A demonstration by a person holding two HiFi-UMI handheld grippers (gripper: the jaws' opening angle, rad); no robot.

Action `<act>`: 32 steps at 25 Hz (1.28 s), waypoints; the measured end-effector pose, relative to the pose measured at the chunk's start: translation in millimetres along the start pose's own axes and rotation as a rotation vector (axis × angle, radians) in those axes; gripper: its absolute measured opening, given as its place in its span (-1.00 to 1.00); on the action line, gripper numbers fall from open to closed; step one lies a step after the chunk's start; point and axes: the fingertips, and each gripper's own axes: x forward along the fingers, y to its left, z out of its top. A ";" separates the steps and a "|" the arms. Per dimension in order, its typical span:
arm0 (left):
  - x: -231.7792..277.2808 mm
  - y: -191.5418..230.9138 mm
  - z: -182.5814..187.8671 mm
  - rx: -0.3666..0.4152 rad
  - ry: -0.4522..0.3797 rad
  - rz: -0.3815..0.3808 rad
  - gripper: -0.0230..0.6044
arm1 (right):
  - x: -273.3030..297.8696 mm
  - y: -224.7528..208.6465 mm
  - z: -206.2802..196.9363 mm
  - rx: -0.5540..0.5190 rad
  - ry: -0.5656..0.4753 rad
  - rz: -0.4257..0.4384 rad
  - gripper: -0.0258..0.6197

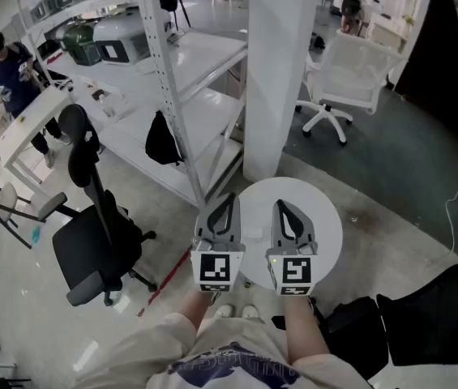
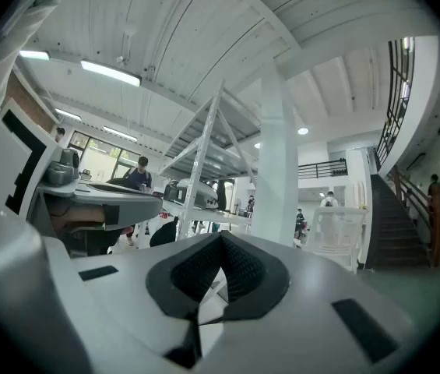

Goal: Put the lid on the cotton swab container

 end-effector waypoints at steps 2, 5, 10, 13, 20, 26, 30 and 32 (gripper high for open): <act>-0.6 -2.7 0.2 -0.001 0.002 -0.002 -0.93 | -2.4 -0.2 -1.0 -0.011 0.007 0.001 -0.92; -1.1 -6.7 0.0 -0.001 0.006 -0.007 -0.93 | -5.3 -0.9 -1.4 -0.013 0.009 0.001 -0.92; -3.2 -6.2 -2.4 -0.011 0.013 -0.015 -0.93 | -9.6 0.6 3.1 0.137 -0.082 0.083 -0.90; -6.1 6.6 6.1 -0.028 -0.017 -0.012 -0.93 | -15.1 -13.1 -2.5 0.232 -0.085 0.111 -0.82; -18.6 74.7 7.4 -0.031 -0.017 0.003 -0.93 | -42.0 -68.8 -20.7 0.429 -0.113 0.160 -0.12; -27.7 90.1 -40.7 -0.005 0.115 -0.155 -0.40 | -63.1 -104.6 -49.1 0.402 -0.059 0.166 -0.09; -37.8 66.9 -80.2 0.044 0.216 -0.282 -0.30 | -62.9 -110.5 -67.6 0.398 -0.007 0.193 -0.11; -42.1 47.8 -101.4 0.065 0.266 -0.358 -0.30 | -56.5 -105.6 -78.6 0.387 0.028 0.224 -0.12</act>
